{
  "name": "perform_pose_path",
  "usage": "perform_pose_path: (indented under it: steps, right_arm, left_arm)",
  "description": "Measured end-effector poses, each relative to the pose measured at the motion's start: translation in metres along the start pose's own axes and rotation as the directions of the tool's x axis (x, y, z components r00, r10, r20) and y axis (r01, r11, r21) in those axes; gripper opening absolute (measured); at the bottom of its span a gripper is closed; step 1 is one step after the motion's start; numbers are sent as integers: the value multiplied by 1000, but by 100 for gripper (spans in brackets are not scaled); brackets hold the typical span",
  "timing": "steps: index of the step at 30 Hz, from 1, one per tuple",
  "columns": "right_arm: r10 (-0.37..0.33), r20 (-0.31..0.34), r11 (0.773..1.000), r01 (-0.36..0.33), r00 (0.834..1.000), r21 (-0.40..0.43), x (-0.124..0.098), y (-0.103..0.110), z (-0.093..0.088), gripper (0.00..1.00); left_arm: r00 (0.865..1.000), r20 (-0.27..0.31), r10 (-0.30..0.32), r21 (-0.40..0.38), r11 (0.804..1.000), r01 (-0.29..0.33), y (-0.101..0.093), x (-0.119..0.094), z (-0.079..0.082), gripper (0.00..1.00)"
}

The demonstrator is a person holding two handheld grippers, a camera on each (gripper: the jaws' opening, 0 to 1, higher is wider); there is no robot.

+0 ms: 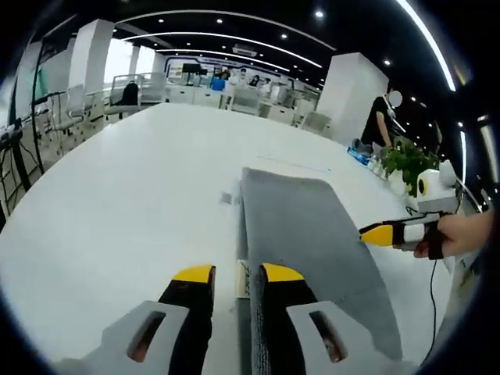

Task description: Fold the towel on the table until its edges align and the towel forms a compact rectangular stack.

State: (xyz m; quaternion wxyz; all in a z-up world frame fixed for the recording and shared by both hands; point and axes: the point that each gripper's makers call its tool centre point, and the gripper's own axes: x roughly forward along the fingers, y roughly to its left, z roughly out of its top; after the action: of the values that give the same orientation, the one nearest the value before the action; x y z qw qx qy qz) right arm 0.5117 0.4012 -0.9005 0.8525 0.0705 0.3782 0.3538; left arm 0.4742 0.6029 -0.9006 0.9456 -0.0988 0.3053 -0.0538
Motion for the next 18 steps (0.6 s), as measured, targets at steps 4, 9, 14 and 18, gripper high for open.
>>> perform_pose_path:
  steps: [4,9,14,18]
  right_arm:
    - [-2,2,1000,2,1000,-29,-5,8,-12,31]
    - [12,-7,1000,-12,1000,-10,-6,13,-26,24]
    - [29,-11,999,-29,1000,-17,-4,17,-28,13]
    - [34,-21,999,-35,999,-27,0,20,-30,8]
  left_arm:
    - [1000,-20,12,-4,1000,-12,-1,0,-5,21]
    - [999,-42,11,-14,1000,-11,-3,-1,-10,19]
    - [998,-55,15,-1,1000,-15,-7,0,-16,17]
    - [998,-60,3,5,1000,-3,-13,1,-17,11]
